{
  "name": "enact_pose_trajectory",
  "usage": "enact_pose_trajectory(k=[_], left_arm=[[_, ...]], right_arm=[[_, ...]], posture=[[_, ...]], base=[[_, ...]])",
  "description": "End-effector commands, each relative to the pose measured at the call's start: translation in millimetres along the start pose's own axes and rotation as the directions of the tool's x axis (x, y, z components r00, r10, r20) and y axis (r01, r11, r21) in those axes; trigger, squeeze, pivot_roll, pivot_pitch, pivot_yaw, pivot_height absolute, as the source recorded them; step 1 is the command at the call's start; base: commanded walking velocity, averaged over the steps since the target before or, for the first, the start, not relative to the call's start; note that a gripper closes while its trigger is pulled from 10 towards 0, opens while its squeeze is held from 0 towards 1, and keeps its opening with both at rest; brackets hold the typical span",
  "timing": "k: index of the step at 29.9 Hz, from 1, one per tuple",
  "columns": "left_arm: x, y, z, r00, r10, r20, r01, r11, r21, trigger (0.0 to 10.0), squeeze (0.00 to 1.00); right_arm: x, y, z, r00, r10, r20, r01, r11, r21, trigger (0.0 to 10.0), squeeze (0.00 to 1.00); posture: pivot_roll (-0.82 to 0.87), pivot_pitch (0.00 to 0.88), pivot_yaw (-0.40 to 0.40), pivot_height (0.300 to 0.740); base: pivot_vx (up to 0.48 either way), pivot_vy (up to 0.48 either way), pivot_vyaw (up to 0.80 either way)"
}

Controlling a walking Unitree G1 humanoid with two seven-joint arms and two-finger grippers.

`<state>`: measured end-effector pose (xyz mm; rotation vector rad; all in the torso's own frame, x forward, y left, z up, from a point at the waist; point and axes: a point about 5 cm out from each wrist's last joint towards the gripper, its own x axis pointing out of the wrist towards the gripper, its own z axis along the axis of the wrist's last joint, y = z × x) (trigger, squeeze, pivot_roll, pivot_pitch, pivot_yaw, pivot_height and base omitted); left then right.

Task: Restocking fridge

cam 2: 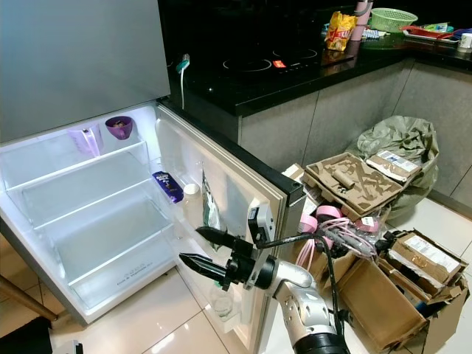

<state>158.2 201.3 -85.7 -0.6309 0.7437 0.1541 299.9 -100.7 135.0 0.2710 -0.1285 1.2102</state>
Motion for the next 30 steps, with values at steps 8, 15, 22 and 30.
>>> enact_pose_trajectory(k=[8,15,22,30], left_arm=[[-9.6,7.5,-27,0.994,0.032,-0.107,-0.036,0.999,-0.036,10.0,0.00],[-9.3,6.8,-27,0.994,0.027,-0.105,-0.032,0.999,-0.043,10.0,0.00],[-8.7,5.1,-28,0.994,0.022,-0.106,-0.027,0.999,-0.046,10.0,0.00],[-9.0,5.4,-28,0.994,0.021,-0.103,-0.026,0.998,-0.050,10.0,0.00]], right_arm=[[-1.4,-5.8,22,0.996,-0.088,0.017,0.089,0.993,-0.071,10.0,0.84],[-0.6,-19.6,25,0.976,-0.219,-0.016,0.215,0.968,-0.128,10.0,0.00],[6.5,-29.0,21,0.940,-0.338,-0.045,0.326,0.930,-0.171,10.0,0.00],[12.3,-34.3,20,0.909,-0.413,-0.046,0.401,0.902,-0.161,10.0,0.00]], posture=[[-0.11,0.025,0.019,0.740],[-0.10,0.023,0.018,0.740],[-0.10,0.017,0.012,0.740],[-0.10,0.021,0.011,0.740]], base=[[0.000,0.000,0.00],[0.000,0.000,0.00],[0.000,0.000,0.00],[0.000,0.000,0.00]])
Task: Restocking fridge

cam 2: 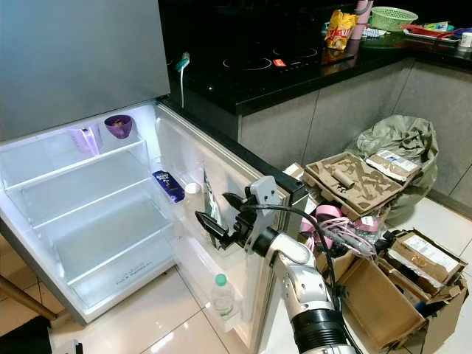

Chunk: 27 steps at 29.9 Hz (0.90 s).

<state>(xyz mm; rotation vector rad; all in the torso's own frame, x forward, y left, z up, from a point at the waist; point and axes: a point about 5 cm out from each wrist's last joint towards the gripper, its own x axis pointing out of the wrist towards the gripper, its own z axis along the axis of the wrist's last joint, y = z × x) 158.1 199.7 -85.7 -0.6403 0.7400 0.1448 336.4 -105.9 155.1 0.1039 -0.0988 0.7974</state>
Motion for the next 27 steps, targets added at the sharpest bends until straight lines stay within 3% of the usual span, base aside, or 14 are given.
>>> enact_pose_trajectory(k=[1,8,17,26,27], left_arm=[[-9.4,7.0,-27,0.994,0.034,-0.102,-0.039,0.998,-0.046,10.0,0.00],[-9.6,6.9,-28,0.994,0.034,-0.101,-0.039,0.998,-0.050,10.0,0.00],[-9.6,6.1,-29,0.994,0.032,-0.102,-0.038,0.998,-0.055,10.0,0.00],[-10.2,7.5,-28,0.995,0.035,-0.098,-0.041,0.997,-0.058,10.0,0.00],[-10.2,7.6,-28,0.995,0.035,-0.098,-0.041,0.997,-0.060,10.0,0.00]], right_arm=[[1.2,-0.9,-3,1.000,-0.018,-0.011,0.018,1.000,0.009,10.0,0.00],[8.5,-2.0,-12,0.994,-0.094,-0.063,0.094,0.996,0.000,10.0,0.00],[19.7,14.2,-18,0.996,-0.071,-0.059,0.073,0.997,0.033,10.0,0.00],[25.5,15.6,-21,0.992,-0.098,-0.085,0.099,0.995,0.000,10.0,0.00],[26.1,15.0,-21,0.990,-0.106,-0.089,0.106,0.994,-0.007,0.0,0.00]], posture=[[-0.10,0.020,0.010,0.740],[-0.10,0.022,0.007,0.740],[-0.10,0.027,0.009,0.740],[-0.10,0.027,0.009,0.740],[-0.09,0.034,0.008,0.740]], base=[[0.000,0.000,0.00],[0.000,0.000,0.00],[0.000,0.000,0.00],[0.000,0.000,0.00],[0.000,0.000,0.00]])
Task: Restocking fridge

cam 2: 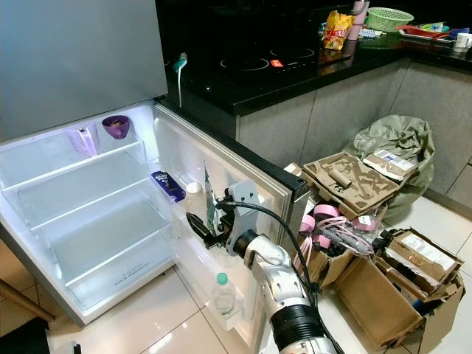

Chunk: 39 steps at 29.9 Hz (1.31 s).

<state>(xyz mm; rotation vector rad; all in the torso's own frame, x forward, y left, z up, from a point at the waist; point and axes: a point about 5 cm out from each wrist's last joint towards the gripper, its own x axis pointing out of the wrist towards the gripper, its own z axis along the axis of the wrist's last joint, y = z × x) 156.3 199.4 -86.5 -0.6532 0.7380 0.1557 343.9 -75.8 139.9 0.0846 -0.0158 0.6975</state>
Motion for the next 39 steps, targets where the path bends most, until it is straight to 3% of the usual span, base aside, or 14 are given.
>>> enact_pose_trajectory(k=[1,7,19,23,25,31,37,39], left_arm=[[-9.5,7.4,-27,0.994,0.033,-0.100,-0.038,0.998,-0.044,10.0,0.00],[-9.5,6.8,-27,0.995,0.030,-0.098,-0.035,0.998,-0.050,10.0,0.00],[-9.3,6.7,-27,0.995,0.030,-0.099,-0.035,0.998,-0.049,10.0,0.00],[-9.2,6.6,-27,0.995,0.031,-0.098,-0.036,0.998,-0.048,10.0,0.00],[-9.2,6.3,-27,0.995,0.031,-0.099,-0.036,0.998,-0.048,10.0,0.00],[-9.6,6.2,-29,0.994,0.031,-0.104,-0.036,0.998,-0.049,10.0,0.00],[-9.7,6.2,-29,0.994,0.030,-0.105,-0.036,0.998,-0.049,10.0,0.00],[-9.7,6.4,-29,0.994,0.030,-0.104,-0.036,0.998,-0.048,10.0,0.00]], right_arm=[[2.0,-0.5,-2,1.000,-0.016,-0.017,0.015,1.000,-0.018,0.0,0.00],[-0.7,-11.2,0,0.997,-0.081,-0.021,0.080,0.996,-0.044,0.0,0.00],[-5.2,-20.6,5,0.995,-0.102,-0.015,0.101,0.992,-0.071,0.0,0.00],[-10.4,-30.1,20,0.996,-0.091,0.009,0.091,0.992,-0.092,0.0,0.00],[-17.3,-38.5,39,0.997,-0.068,0.034,0.072,0.990,-0.120,0.0,0.00],[-24.1,-47.7,52,0.996,-0.083,0.033,0.087,0.982,-0.168,0.0,0.00],[-28.0,-54.7,51,0.992,-0.120,-0.038,0.110,0.975,-0.195,0.0,0.00],[-30.1,-57.0,39,0.981,-0.149,-0.123,0.124,0.974,-0.189,0.0,0.00]], posture=[[-0.09,0.034,0.008,0.740],[-0.10,0.033,0.004,0.740],[-0.10,0.029,0.000,0.740],[-0.10,0.027,-0.002,0.740],[-0.10,0.031,-0.001,0.740],[-0.11,0.035,0.000,0.740],[-0.11,0.038,0.001,0.740],[-0.11,0.038,0.002,0.740]], base=[[0.000,0.000,0.00],[0.000,0.000,0.00],[0.000,0.000,0.00],[0.000,0.000,0.00],[0.000,0.000,0.00],[0.000,0.000,0.00],[0.000,0.000,0.00],[0.000,0.000,0.00]])
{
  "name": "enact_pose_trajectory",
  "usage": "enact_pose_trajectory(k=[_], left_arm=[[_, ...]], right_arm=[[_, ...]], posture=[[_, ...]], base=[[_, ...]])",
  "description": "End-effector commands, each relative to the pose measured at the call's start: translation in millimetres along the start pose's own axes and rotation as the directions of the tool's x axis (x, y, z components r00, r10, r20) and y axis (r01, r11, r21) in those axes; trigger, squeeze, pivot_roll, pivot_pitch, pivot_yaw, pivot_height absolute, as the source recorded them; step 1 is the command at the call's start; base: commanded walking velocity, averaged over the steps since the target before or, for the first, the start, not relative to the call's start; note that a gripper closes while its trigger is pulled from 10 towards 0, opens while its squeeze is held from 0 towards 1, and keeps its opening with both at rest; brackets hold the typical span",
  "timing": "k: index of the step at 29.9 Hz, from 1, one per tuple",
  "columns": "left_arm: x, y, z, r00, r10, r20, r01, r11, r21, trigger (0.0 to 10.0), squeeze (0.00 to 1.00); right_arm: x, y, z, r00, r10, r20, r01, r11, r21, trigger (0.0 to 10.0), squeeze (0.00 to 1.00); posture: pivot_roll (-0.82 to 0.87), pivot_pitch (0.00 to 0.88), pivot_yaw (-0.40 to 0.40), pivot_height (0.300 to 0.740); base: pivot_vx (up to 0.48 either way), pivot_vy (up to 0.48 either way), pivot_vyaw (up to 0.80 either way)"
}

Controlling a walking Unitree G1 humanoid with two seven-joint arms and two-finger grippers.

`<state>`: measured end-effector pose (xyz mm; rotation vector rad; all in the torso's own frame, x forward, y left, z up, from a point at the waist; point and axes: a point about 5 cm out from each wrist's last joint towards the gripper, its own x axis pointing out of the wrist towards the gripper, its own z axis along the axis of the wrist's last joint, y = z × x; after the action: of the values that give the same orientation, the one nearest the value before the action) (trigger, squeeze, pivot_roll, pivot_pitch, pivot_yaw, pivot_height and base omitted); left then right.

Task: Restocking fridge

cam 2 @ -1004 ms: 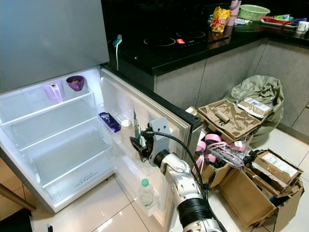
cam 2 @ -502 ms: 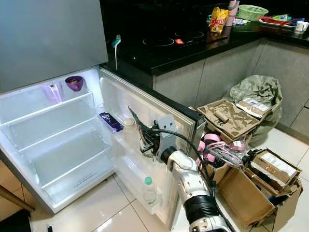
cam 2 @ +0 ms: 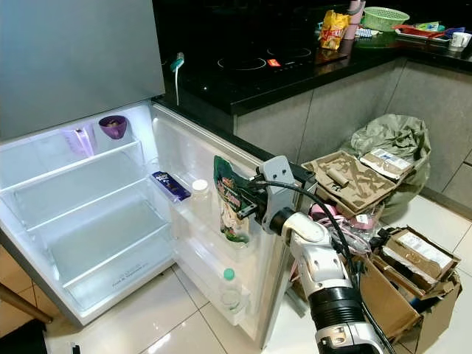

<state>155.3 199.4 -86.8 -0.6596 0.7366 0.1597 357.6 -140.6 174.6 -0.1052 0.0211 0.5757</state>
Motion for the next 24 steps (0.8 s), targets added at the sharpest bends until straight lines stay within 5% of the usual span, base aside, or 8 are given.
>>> enact_pose_trajectory(k=[1,14,15,24], left_arm=[[-9.2,6.0,-28,0.994,0.030,-0.105,-0.035,0.999,-0.041,10.0,0.00],[-9.4,6.9,-27,0.994,0.031,-0.105,-0.035,0.999,-0.035,10.0,0.00],[-9.5,7.0,-27,0.994,0.031,-0.104,-0.034,0.999,-0.035,10.0,0.00],[-9.1,6.2,-27,0.994,0.026,-0.105,-0.029,0.999,-0.035,10.0,0.00]], right_arm=[[-0.2,-1.0,-2,0.999,-0.014,-0.044,0.013,1.000,-0.018,0.0,0.00],[-7.9,-10.0,-23,0.973,-0.100,-0.209,0.100,0.995,-0.011,0.0,0.00],[-8.8,-13.7,-19,0.973,-0.116,-0.198,0.111,0.993,-0.033,10.0,1.00],[-4.9,-12.9,17,0.995,-0.097,-0.002,0.097,0.995,-0.038,10.0,1.00]], posture=[[-0.11,0.038,0.002,0.740],[-0.10,0.041,0.006,0.740],[-0.10,0.041,0.006,0.740],[-0.10,0.044,0.009,0.740]], base=[[0.000,0.000,0.00],[0.000,0.000,0.00],[0.000,0.000,0.00],[0.000,0.000,0.00]])
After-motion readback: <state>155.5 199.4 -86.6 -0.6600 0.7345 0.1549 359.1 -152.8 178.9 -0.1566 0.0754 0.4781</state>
